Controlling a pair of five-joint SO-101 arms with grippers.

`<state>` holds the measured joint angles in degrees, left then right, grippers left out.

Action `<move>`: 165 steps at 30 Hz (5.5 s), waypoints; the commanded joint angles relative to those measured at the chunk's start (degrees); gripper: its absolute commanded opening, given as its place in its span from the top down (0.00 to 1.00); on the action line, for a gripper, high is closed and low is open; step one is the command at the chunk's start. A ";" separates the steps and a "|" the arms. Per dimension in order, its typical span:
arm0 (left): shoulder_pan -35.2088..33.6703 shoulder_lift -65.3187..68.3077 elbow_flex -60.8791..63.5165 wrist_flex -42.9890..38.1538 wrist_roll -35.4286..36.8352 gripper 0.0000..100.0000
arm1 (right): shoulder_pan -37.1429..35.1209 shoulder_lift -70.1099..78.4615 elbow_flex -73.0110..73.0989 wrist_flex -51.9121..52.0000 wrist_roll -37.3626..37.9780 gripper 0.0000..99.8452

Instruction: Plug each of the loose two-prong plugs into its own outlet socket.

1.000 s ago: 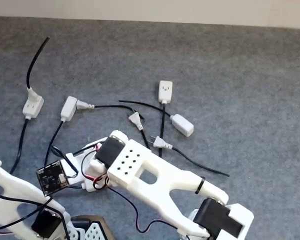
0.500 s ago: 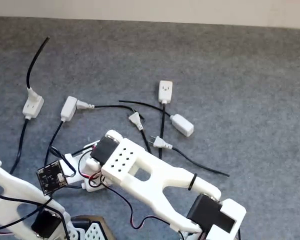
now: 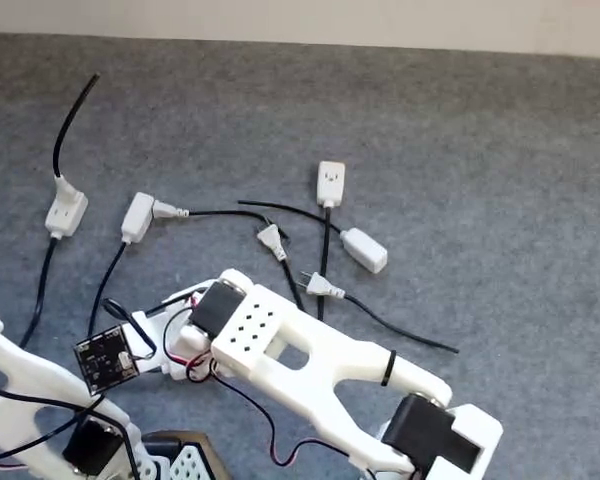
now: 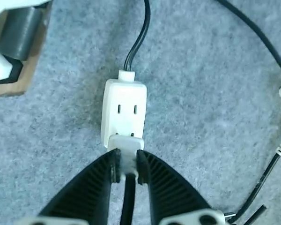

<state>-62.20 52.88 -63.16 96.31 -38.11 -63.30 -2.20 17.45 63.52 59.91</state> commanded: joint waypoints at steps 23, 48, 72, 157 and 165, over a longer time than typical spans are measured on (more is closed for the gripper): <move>6.81 -1.45 -12.62 5.45 0.26 0.56 | 2.51 0.75 5.14 -5.85 -10.02 0.84; 39.60 -82.15 86.11 -0.26 -27.60 0.61 | 28.53 -9.71 -42.15 36.44 -35.60 0.66; 56.92 -96.31 126.64 -35.60 -22.07 0.62 | 31.08 -46.99 52.62 -10.07 -44.31 0.66; 71.25 -17.10 -1.36 0.97 8.88 0.69 | 66.42 -47.43 43.91 -16.04 -47.03 0.66; 79.25 -1.80 -1.45 -20.13 13.98 0.69 | 61.41 -47.43 46.11 -17.01 -48.26 0.66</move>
<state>14.20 46.11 -62.46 85.23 -25.89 0.70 -48.18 63.87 47.52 12.35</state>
